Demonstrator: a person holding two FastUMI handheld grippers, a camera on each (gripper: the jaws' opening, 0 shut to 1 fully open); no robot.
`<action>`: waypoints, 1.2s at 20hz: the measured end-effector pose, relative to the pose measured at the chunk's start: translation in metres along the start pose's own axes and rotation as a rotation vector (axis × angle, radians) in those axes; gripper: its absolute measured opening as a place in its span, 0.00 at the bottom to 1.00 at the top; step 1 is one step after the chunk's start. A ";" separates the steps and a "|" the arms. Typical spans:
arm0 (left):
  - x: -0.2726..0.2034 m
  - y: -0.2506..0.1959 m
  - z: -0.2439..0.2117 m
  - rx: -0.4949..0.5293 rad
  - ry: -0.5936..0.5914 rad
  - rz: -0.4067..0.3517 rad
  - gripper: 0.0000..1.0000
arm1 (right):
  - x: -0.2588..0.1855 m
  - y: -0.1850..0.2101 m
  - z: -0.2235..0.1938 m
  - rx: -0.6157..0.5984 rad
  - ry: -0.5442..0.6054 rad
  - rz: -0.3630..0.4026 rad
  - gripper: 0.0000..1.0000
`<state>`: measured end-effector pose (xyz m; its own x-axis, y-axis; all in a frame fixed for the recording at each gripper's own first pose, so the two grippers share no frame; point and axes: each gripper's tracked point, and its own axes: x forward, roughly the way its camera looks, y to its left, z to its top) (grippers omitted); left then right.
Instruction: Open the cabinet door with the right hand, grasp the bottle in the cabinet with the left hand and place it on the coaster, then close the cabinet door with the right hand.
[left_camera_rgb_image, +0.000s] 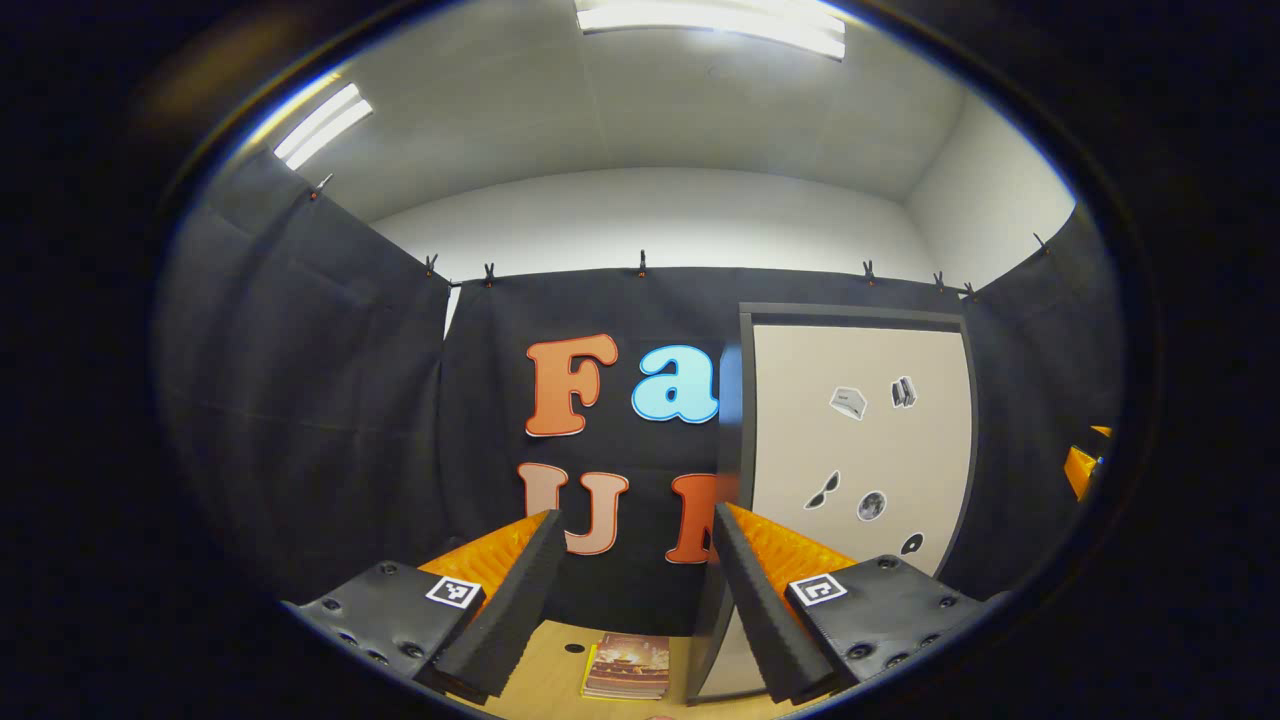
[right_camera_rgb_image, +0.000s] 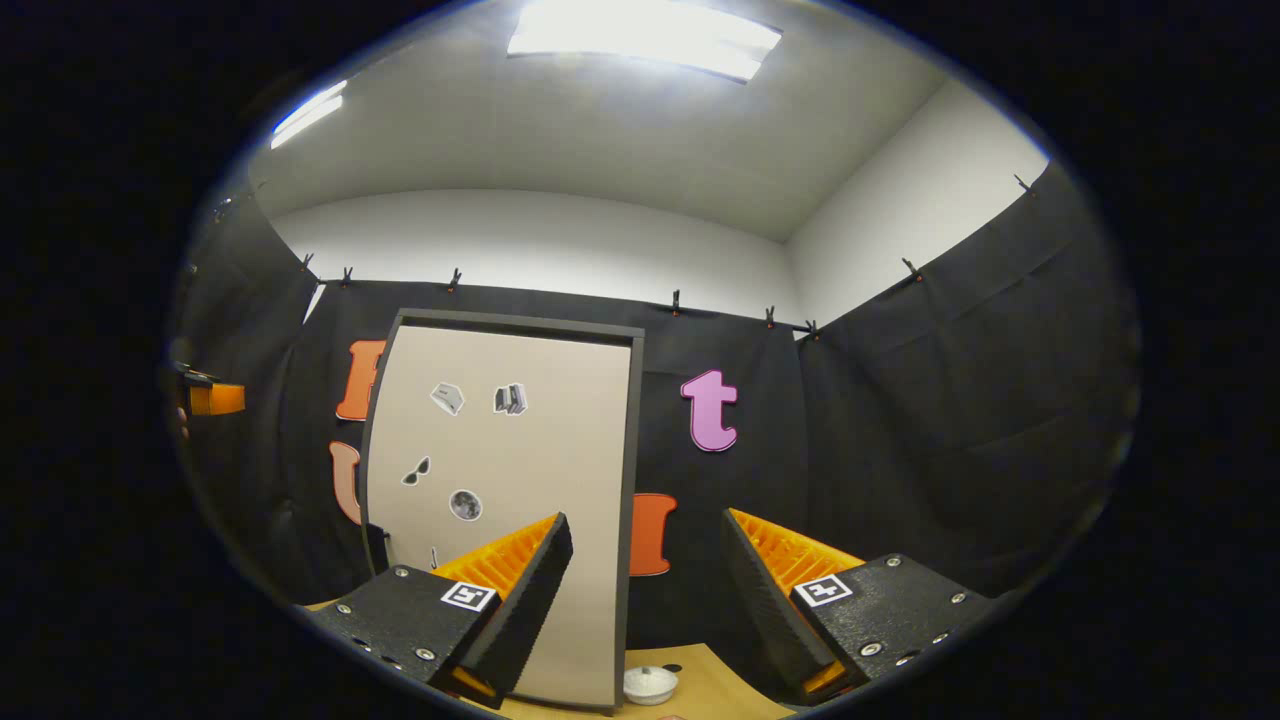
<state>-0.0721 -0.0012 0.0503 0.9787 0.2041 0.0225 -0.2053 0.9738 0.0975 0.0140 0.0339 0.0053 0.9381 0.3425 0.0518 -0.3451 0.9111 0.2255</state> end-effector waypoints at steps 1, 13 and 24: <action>-0.002 0.003 0.005 0.017 -0.009 0.010 0.92 | 0.002 0.009 0.003 0.006 -0.004 0.025 0.93; -0.012 0.022 -0.022 0.041 0.055 0.005 0.96 | 0.044 0.159 -0.041 0.127 0.095 0.302 0.89; -0.023 0.060 -0.049 0.029 0.080 0.037 0.96 | 0.092 0.296 -0.186 0.111 0.393 0.415 0.87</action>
<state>-0.1069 0.0578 0.0065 0.9671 0.2487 -0.0526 -0.2406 0.9623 0.1269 -0.0076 0.3774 -0.1042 0.6360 0.7445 -0.2031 -0.6564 0.6602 0.3649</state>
